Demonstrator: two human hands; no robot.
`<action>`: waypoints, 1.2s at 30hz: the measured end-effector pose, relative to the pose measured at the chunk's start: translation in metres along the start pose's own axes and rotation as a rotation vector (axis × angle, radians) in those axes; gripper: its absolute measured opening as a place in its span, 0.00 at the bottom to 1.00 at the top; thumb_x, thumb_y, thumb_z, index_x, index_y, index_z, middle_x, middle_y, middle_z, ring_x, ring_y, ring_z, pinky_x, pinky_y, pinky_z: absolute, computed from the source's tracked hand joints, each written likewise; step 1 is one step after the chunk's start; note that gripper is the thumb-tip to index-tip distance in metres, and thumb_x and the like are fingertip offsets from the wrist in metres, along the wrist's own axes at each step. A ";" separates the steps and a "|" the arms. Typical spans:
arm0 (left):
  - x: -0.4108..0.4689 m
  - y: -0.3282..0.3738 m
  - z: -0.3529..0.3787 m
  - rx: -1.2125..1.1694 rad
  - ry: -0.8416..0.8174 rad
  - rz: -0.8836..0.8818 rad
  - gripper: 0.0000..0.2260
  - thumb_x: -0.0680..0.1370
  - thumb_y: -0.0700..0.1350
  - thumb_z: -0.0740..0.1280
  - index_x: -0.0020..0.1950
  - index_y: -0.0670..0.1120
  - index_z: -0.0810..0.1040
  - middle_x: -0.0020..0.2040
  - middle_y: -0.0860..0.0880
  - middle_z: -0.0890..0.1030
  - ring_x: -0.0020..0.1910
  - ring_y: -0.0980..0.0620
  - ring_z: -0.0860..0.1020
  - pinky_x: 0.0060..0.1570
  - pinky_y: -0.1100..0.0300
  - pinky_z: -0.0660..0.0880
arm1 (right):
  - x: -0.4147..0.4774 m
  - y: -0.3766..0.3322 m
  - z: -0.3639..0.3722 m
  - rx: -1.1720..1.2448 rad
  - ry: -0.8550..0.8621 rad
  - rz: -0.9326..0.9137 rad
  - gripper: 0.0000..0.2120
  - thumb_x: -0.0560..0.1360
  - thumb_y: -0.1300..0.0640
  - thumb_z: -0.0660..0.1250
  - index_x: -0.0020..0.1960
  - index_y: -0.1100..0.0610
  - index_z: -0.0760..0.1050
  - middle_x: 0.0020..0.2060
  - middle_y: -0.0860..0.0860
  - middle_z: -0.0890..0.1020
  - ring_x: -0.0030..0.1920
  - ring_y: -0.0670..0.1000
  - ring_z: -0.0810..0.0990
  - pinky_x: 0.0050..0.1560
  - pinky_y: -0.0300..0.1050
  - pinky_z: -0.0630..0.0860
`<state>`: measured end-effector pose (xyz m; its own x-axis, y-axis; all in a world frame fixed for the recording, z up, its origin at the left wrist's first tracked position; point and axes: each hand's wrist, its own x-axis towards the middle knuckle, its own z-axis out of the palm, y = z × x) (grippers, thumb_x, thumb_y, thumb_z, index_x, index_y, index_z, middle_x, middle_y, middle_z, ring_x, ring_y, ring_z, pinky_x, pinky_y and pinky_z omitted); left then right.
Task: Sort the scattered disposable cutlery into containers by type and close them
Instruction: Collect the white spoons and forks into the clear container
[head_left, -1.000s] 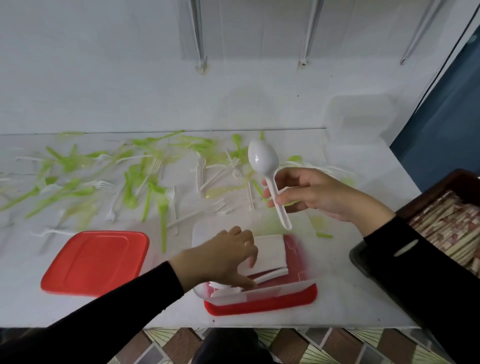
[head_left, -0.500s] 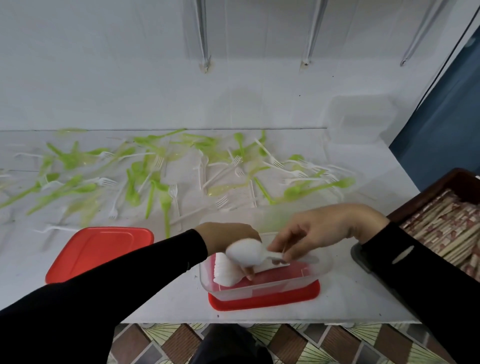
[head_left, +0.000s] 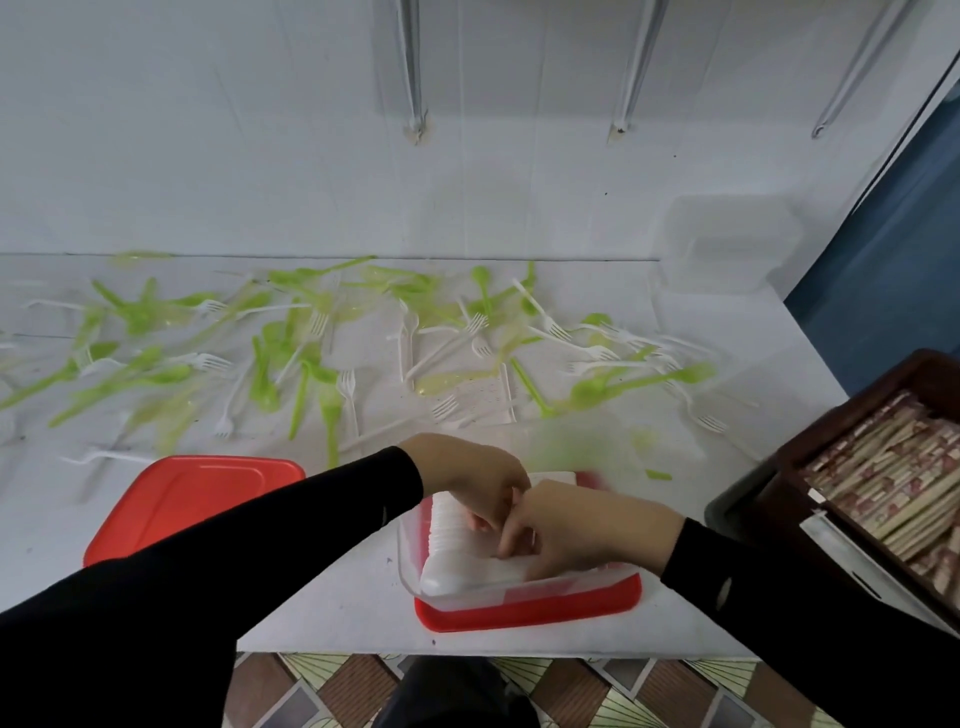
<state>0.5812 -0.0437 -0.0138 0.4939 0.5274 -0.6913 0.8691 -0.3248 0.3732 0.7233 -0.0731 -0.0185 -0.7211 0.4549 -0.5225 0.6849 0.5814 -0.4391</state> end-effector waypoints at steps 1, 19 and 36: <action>-0.006 -0.001 -0.003 -0.004 0.007 -0.001 0.11 0.77 0.47 0.70 0.58 0.47 0.77 0.48 0.50 0.81 0.39 0.55 0.80 0.39 0.64 0.73 | 0.002 0.001 0.003 -0.011 0.022 0.004 0.16 0.73 0.58 0.70 0.60 0.53 0.81 0.56 0.47 0.83 0.54 0.48 0.79 0.56 0.42 0.75; -0.041 -0.017 0.023 0.238 0.103 -0.006 0.16 0.68 0.58 0.77 0.47 0.50 0.78 0.45 0.55 0.78 0.43 0.53 0.75 0.35 0.62 0.65 | 0.006 0.007 -0.007 -0.247 -0.069 0.105 0.11 0.71 0.47 0.73 0.42 0.50 0.73 0.43 0.47 0.81 0.44 0.50 0.78 0.37 0.43 0.71; 0.030 0.006 -0.101 -0.362 0.637 0.260 0.07 0.75 0.47 0.73 0.48 0.44 0.83 0.41 0.52 0.80 0.32 0.67 0.73 0.39 0.73 0.69 | -0.065 0.126 -0.115 0.444 0.648 0.357 0.09 0.74 0.51 0.72 0.49 0.54 0.76 0.36 0.49 0.80 0.29 0.47 0.72 0.25 0.38 0.66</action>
<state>0.6039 0.0497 0.0304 0.5082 0.8547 -0.1059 0.6240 -0.2807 0.7293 0.8447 0.0483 0.0440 -0.2790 0.9341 -0.2228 0.7617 0.0740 -0.6437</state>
